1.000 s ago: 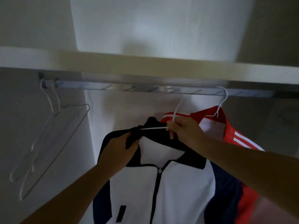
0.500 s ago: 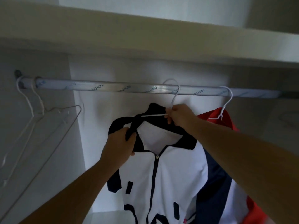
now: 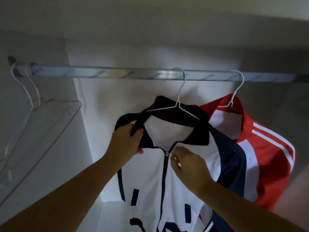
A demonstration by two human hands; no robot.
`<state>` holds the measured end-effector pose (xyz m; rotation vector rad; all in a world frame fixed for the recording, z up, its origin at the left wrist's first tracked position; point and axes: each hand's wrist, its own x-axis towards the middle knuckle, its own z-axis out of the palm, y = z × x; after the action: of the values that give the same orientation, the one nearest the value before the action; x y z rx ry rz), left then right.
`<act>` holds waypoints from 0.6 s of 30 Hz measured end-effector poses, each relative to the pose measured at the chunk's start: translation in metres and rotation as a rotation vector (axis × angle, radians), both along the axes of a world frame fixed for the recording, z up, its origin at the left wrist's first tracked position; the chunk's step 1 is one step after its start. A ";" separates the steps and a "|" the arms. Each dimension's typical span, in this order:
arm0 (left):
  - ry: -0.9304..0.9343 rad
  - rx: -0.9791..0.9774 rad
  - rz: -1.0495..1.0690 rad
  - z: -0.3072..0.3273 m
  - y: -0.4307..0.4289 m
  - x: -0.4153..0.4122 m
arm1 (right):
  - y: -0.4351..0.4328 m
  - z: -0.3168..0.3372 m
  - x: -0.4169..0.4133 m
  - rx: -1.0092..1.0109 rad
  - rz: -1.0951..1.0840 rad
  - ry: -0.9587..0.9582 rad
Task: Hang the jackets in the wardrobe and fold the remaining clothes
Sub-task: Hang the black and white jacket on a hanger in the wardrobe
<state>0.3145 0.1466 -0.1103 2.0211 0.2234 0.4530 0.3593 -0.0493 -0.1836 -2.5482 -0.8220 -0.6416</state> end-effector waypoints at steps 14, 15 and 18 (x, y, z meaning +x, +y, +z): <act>0.010 0.008 -0.050 0.011 0.005 -0.016 | 0.042 0.017 -0.003 -0.214 -0.162 0.041; 0.006 -0.001 -0.048 0.011 0.006 -0.017 | 0.042 0.020 -0.004 -0.214 -0.138 -0.014; 0.016 -0.023 -0.051 0.014 0.008 -0.019 | 0.039 0.029 -0.006 -0.302 -0.142 0.197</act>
<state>0.2956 0.1547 -0.0965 2.0039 0.1859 0.4013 0.3529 -0.0107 -0.1544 -2.9055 -0.7210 -0.3172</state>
